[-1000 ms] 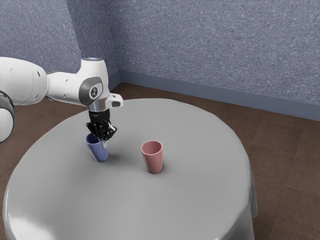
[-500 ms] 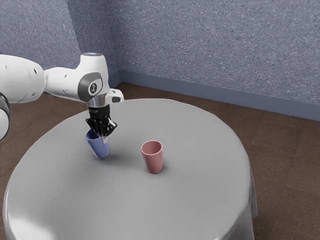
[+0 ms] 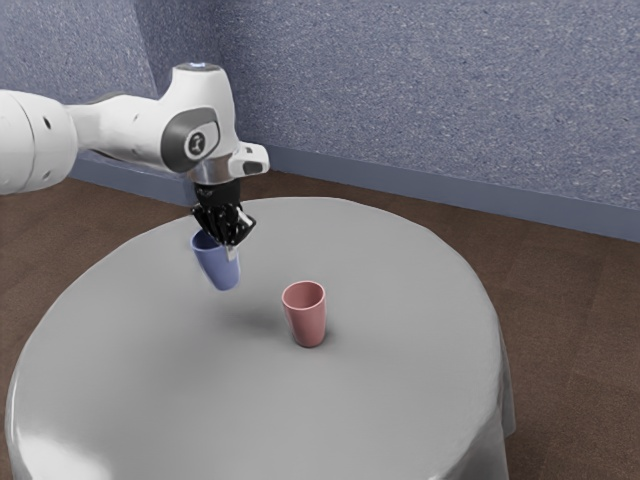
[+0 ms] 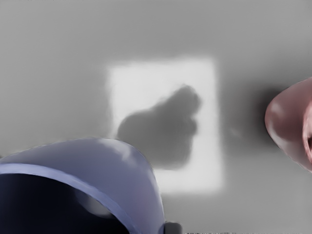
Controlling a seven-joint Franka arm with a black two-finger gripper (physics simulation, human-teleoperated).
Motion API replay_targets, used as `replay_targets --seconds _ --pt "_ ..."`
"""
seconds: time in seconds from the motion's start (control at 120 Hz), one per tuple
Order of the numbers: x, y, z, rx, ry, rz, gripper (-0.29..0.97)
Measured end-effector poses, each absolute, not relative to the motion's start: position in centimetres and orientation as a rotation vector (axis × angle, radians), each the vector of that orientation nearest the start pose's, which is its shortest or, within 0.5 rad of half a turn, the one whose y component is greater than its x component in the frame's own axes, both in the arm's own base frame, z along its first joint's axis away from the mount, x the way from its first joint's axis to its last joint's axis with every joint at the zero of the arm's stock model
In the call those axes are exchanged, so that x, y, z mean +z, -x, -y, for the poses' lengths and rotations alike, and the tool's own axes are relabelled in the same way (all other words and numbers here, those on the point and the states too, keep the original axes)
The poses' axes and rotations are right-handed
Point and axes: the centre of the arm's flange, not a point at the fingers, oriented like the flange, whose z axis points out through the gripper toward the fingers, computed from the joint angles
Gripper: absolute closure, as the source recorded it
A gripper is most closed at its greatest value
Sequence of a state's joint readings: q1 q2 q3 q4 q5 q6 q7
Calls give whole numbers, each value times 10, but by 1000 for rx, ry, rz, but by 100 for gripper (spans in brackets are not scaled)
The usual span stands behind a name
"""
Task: Place the left cup onto the right cup
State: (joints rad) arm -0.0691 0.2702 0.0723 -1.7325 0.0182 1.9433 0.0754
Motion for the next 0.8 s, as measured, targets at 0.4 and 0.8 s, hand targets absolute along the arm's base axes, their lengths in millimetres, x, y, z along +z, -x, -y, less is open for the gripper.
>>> replay_targets --seconds 0.4,0.8 --pt "456 -610 81 73 3055 -319 79" --pt "473 -601 126 64 3006 -387 79"
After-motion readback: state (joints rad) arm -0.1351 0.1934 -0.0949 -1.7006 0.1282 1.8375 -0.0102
